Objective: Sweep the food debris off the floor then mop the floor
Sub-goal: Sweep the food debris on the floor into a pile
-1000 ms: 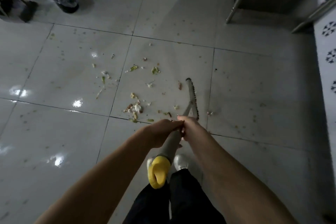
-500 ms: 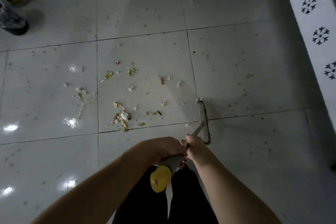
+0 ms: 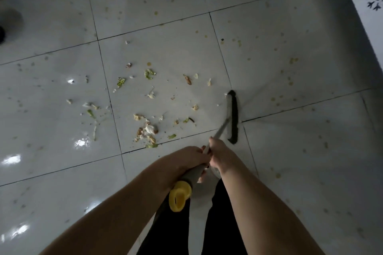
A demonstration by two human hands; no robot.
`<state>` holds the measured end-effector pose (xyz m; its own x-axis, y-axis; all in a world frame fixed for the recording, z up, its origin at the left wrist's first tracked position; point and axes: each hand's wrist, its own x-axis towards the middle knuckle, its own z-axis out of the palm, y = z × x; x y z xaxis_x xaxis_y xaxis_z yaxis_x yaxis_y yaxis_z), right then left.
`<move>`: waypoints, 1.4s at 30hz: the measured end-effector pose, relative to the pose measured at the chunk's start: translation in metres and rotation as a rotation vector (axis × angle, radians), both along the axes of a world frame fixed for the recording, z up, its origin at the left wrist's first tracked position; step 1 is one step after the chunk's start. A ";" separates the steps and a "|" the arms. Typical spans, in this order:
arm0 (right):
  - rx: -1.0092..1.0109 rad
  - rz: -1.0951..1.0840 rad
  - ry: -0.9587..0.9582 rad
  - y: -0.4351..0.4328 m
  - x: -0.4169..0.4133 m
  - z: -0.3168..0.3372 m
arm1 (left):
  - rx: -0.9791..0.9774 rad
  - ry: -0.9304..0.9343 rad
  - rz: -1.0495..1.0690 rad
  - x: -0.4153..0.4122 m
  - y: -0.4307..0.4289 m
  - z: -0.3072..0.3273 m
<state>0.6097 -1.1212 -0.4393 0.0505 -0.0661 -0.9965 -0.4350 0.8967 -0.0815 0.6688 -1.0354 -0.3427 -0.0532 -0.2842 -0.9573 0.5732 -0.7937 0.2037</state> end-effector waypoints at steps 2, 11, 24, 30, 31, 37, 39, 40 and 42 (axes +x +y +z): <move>0.036 0.021 -0.013 0.023 0.016 0.005 | 0.014 -0.028 0.014 0.012 0.023 0.006; -0.067 0.182 -0.075 0.066 0.056 0.053 | 0.016 -0.162 0.118 0.026 0.054 0.069; -0.280 0.406 0.016 -0.107 0.064 0.025 | -0.140 -0.036 0.306 0.026 -0.087 0.030; -0.222 0.640 0.023 -0.131 0.096 -0.003 | -0.033 0.029 0.490 0.052 -0.120 0.004; -0.190 0.654 0.012 -0.124 0.099 -0.005 | -0.002 0.032 0.506 0.054 -0.114 0.002; -0.060 0.703 -0.003 -0.066 0.105 -0.011 | 0.048 -0.100 0.561 0.044 -0.062 0.009; -0.038 0.775 -0.008 -0.044 0.106 -0.009 | 0.087 -0.116 0.594 0.039 -0.043 0.012; -0.020 0.827 -0.015 -0.028 0.106 -0.005 | 0.120 -0.120 0.622 0.035 -0.029 0.013; 0.020 0.909 -0.023 0.001 0.106 0.005 | 0.181 -0.127 0.625 0.030 -0.006 0.017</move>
